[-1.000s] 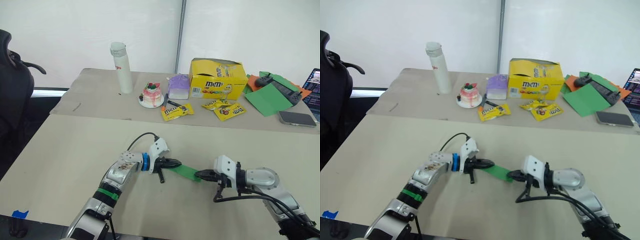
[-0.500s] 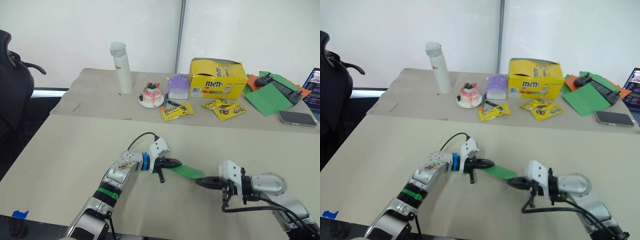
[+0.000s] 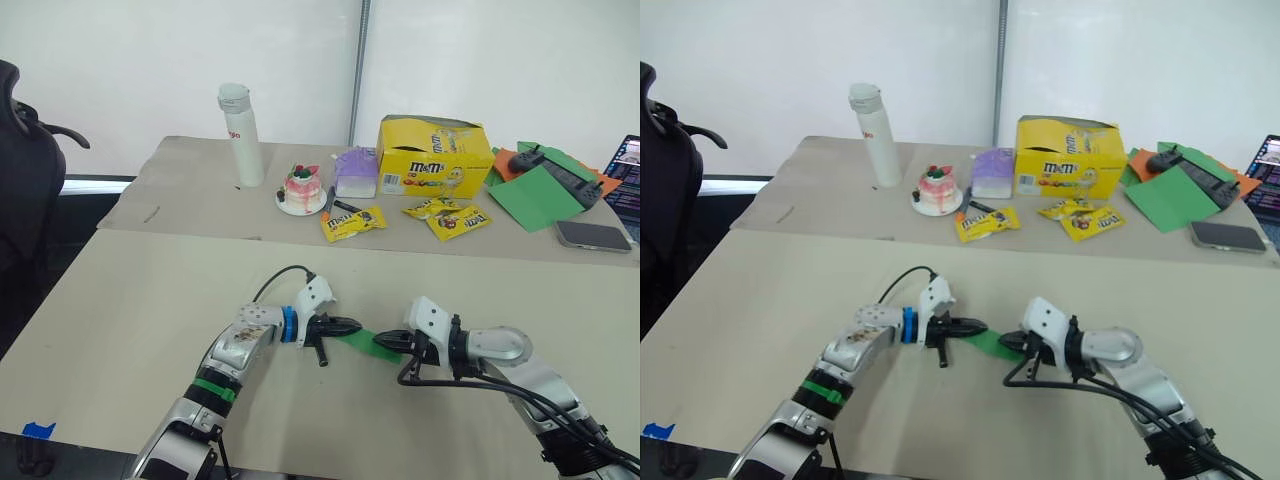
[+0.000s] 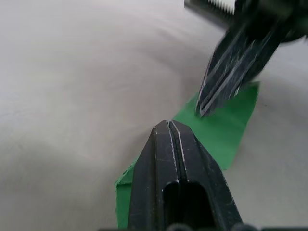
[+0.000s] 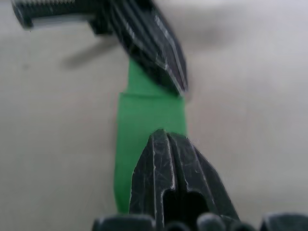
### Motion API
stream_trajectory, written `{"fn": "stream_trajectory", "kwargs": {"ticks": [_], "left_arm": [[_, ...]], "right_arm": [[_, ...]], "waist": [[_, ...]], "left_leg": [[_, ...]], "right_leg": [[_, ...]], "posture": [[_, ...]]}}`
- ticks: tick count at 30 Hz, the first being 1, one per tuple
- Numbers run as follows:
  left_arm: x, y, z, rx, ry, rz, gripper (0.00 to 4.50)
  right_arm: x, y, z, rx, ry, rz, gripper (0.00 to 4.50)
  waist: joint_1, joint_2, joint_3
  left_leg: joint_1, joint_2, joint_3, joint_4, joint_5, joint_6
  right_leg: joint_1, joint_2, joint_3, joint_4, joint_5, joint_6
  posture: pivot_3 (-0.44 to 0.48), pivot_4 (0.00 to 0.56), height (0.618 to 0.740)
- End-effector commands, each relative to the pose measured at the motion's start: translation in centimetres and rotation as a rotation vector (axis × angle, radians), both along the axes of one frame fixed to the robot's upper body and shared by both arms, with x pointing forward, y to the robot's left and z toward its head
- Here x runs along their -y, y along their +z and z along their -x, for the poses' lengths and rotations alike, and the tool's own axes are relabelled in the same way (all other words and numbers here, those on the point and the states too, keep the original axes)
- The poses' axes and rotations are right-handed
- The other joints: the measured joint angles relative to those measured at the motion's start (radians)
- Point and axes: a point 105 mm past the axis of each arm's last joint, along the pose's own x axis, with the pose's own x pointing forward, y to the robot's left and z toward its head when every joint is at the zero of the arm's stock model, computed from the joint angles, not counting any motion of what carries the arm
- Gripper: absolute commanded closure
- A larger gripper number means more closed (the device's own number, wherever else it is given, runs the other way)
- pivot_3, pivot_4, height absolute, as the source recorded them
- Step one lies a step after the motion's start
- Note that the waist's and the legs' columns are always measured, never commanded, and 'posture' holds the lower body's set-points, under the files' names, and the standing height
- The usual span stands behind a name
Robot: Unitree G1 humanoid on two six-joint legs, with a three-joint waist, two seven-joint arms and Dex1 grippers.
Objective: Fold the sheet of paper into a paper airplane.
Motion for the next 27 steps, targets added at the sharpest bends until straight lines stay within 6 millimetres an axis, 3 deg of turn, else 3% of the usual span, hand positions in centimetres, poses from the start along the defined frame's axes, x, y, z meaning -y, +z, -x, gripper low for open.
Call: {"fn": "stream_trajectory", "kwargs": {"ticks": [1, 5, 8, 12, 20, 24, 27], "left_arm": [[-1.7, -1.6, 0.2, -0.106, 0.074, -0.006, 4.50], [-3.6, -0.7, 0.0, -0.104, 0.112, 0.015, 4.50], [-5.8, 0.7, -1.5, -0.046, 0.181, 0.003, 4.50], [-6.8, 3.0, -1.9, 0.025, 0.175, 0.004, 4.50], [-6.9, 6.5, 0.8, 0.057, 0.038, 0.015, 4.50], [-7.6, 7.1, 2.2, 0.055, 0.004, -0.028, 4.50], [-7.7, 7.3, 3.0, 0.049, -0.007, -0.038, 4.50]], "right_arm": [[0.3, -1.9, 0.8, -0.064, -0.022, 0.042, 4.46], [0.3, -2.2, 0.9, -0.077, -0.029, 0.028, 4.46], [0.5, -1.3, 0.7, -0.058, -0.023, 0.010, 4.46], [0.2, 2.0, 0.1, -0.005, -0.016, -0.082, 4.46], [-1.0, 9.1, 0.6, 0.042, 0.135, -0.237, 4.46], [-2.3, 9.5, 2.5, -0.020, 0.235, -0.172, 4.46], [-2.1, 7.5, 2.0, -0.023, 0.198, -0.044, 4.46]], "waist": [[-0.004, 0.000, 0.000], [-0.018, 0.000, 0.000], [-0.025, 0.000, 0.000], [-0.022, -0.001, 0.002], [-0.018, 0.000, 0.005], [-0.020, 0.000, 0.006], [-0.020, 0.000, 0.006]], "left_leg": [[0.000, 0.000, 0.000, 0.000, 0.000, 0.000], [0.001, 0.001, 0.000, 0.000, 0.000, 0.000], [0.002, 0.002, 0.000, -0.001, 0.000, 0.000], [0.001, 0.002, -0.001, -0.001, 0.000, 0.000], [-0.004, 0.002, -0.001, -0.001, 0.000, 0.000], [-0.003, 0.004, -0.001, -0.004, 0.000, 0.000], [-0.004, 0.004, -0.001, -0.004, 0.000, 0.000]], "right_leg": [[0.000, 0.000, 0.000, 0.000, 0.000, 0.000], [0.000, 0.001, 0.000, 0.001, 0.000, 0.000], [0.000, 0.002, 0.000, 0.002, 0.000, -0.001], [-0.001, 0.002, 0.000, 0.002, 0.000, -0.001], [-0.006, -0.001, 0.000, 0.002, 0.000, -0.001], [-0.006, 0.000, 0.000, 0.001, 0.000, -0.002], [-0.008, -0.001, 0.000, 0.002, 0.000, -0.002]], "posture": [[0.000, 0.150, 0.740], [0.000, 0.150, 0.740], [0.000, 0.150, 0.740], [0.000, 0.150, 0.740], [0.000, 0.150, 0.740], [0.000, 0.150, 0.740], [0.000, 0.150, 0.740]]}}
